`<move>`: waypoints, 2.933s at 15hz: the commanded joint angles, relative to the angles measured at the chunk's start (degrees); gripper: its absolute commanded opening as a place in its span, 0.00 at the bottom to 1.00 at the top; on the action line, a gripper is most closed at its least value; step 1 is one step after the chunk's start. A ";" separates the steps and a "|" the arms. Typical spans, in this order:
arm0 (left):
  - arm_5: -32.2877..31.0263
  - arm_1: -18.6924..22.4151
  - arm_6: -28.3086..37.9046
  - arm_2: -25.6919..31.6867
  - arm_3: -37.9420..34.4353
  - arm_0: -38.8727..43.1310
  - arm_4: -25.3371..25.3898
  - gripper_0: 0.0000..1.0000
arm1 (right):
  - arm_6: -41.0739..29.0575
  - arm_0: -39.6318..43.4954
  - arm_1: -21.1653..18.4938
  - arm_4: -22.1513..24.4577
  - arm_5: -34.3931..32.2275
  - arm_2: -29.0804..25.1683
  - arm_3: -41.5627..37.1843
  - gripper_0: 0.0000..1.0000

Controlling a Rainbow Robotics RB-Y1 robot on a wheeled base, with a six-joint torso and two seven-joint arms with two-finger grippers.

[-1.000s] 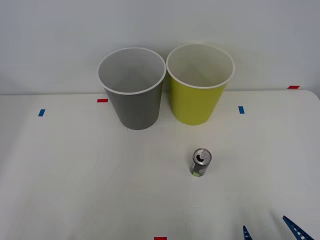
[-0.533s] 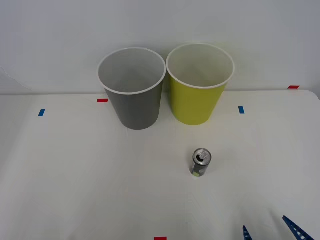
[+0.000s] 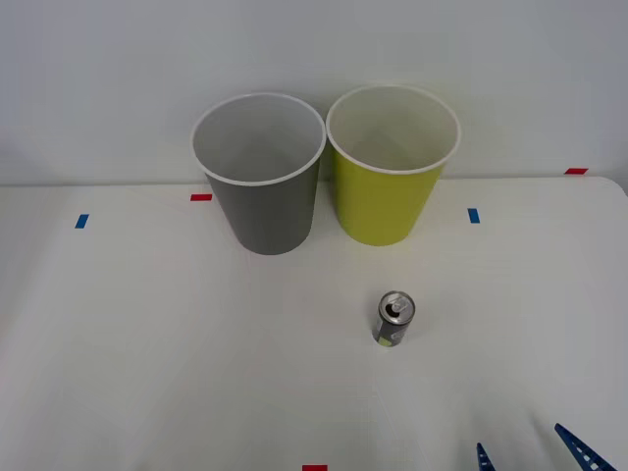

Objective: Put cans in the gray bin and PET bottles in the light green bin.

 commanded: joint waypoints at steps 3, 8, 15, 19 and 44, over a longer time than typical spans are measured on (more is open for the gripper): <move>0.00 0.00 0.00 0.00 0.00 0.00 0.00 1.00 | 0.00 0.00 0.00 0.00 0.00 0.00 0.00 1.00; 0.00 0.00 0.00 0.00 0.00 0.00 0.00 1.00 | 0.44 -2.64 0.00 -2.81 -2.81 3.16 3.69 1.00; 0.00 0.00 0.00 0.00 0.00 0.00 0.00 1.00 | 3.25 -5.98 -1.58 -2.11 -8.79 6.15 3.78 1.00; 0.00 0.00 0.00 0.00 0.00 0.00 0.00 1.00 | 3.78 -11.78 1.76 -2.29 -8.53 8.88 7.03 1.00; 0.00 0.00 0.00 0.00 0.00 0.00 0.00 1.00 | 3.87 -34.72 8.53 -4.57 11.43 9.14 11.95 1.00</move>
